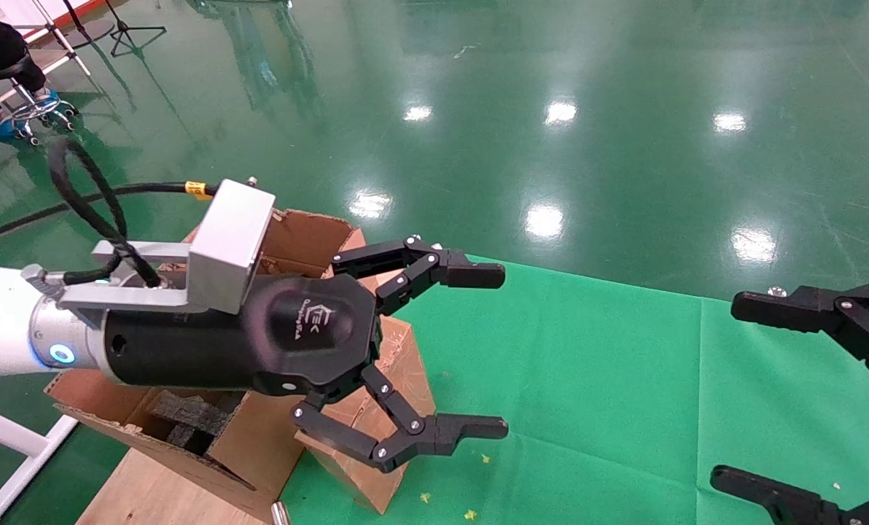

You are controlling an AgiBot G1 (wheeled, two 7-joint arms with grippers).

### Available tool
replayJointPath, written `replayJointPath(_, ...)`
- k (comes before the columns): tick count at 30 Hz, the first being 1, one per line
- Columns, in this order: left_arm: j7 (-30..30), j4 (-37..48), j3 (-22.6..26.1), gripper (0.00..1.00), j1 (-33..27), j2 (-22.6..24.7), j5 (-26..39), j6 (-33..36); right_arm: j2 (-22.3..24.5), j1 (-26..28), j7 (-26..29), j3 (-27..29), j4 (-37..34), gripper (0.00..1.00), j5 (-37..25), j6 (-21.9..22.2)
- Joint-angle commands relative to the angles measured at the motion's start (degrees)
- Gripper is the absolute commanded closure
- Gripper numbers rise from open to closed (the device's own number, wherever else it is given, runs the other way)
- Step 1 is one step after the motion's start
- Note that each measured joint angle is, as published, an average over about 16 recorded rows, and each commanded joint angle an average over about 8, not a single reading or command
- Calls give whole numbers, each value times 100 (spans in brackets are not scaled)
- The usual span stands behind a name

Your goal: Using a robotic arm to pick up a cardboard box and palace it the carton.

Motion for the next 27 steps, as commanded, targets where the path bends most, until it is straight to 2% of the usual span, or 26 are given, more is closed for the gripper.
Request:
replayJointPath(1, 0, 0, 0, 0, 0, 0, 0, 0, 0, 0, 0, 0, 0, 0, 0, 0)
replayJointPath(11, 1, -3, 0, 0, 1, -1, 1, 2, 0, 0, 0, 0, 0, 0, 0, 0)
replayJointPath(12, 2, -6, 3, 0, 0, -6, 10, 3, 0, 0, 0, 0, 0, 2, 0, 0)
replayJointPath(14, -12, -25, 24, 0, -15, -28, 69, 6, 0, 0, 0, 0, -1, 19, 0, 0)
replayJointPath(20, -281, -167, 210, 0, -226, -237, 623, -65, 0, 2, -1, -2, -2, 92, 1, -1)
replayJointPath(22, -409, -221, 286, 0, -343, -329, 874, -96, 0, 2, -2, -3, -3, 100, 1, -1)
replayJointPath(27, -562, -318, 419, 0, -565, -475, 1282, -95, 0, 2, -2, -4, -4, 100, 1, -1)
